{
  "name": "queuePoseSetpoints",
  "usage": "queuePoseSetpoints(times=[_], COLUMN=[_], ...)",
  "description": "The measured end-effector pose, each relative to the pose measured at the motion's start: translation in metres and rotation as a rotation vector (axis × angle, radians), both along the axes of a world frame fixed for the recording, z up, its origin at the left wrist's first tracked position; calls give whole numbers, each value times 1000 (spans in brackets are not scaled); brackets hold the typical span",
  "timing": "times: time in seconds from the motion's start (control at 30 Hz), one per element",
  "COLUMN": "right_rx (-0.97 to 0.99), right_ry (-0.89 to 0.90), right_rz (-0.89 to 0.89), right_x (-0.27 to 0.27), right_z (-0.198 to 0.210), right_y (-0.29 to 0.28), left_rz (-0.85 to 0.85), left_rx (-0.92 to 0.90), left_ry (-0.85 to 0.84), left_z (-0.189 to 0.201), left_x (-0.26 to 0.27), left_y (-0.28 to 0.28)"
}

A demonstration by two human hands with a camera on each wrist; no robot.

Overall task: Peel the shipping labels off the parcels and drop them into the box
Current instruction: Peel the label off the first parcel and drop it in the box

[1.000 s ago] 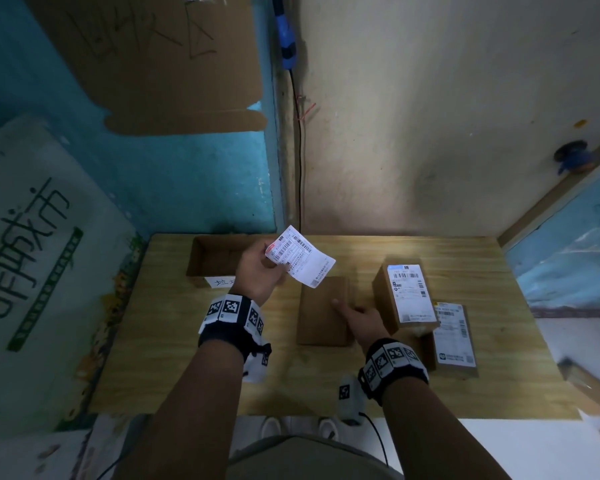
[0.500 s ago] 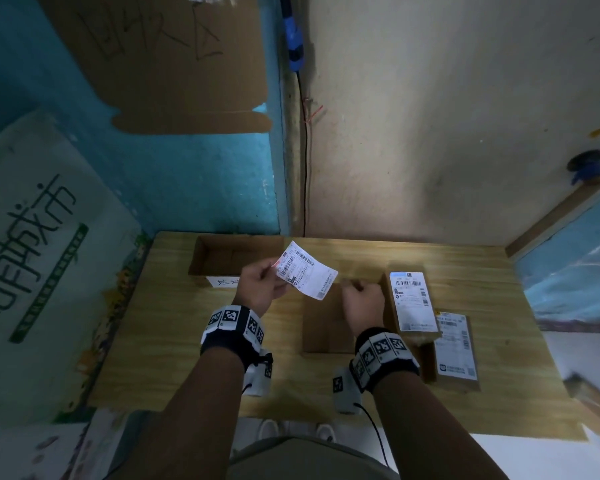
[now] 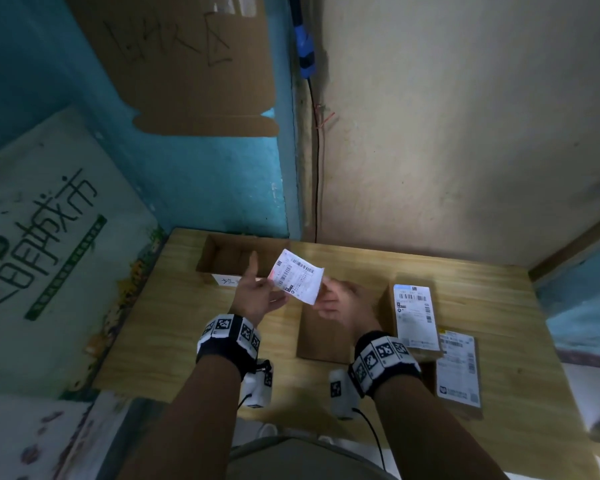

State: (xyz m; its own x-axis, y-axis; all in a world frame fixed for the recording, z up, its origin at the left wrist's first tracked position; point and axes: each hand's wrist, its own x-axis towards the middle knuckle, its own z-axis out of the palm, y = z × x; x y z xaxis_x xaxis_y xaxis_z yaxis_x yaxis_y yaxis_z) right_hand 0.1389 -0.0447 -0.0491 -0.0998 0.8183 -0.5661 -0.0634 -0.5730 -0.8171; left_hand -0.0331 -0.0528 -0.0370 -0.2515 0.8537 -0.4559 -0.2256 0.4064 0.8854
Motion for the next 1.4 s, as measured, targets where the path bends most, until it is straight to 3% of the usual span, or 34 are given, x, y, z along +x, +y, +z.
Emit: queuePoseSetpoints(times=[0.1, 0.23, 0.37, 0.63, 0.77, 1.4], right_rx=[94, 193, 243, 241, 153, 162], right_ry=[-49, -312, -424, -447, -331, -468], right_rz=[38, 74, 126, 69, -76, -9], right_x=[-1, -1, -11, -41, -54, -127], right_z=[-5, -12, -15, -11, -13, -16], right_y=[0, 1, 10, 38, 51, 94], left_rz=[86, 97, 130, 98, 75, 203], left_rx=[-6, 17, 28, 51, 82, 23], left_ry=[-21, 46, 119, 273, 316, 360], left_z=[-4, -7, -10, -13, -6, -22], left_x=[4, 2, -12, -50, -71, -137], left_y=[1, -2, 11, 40, 48, 74])
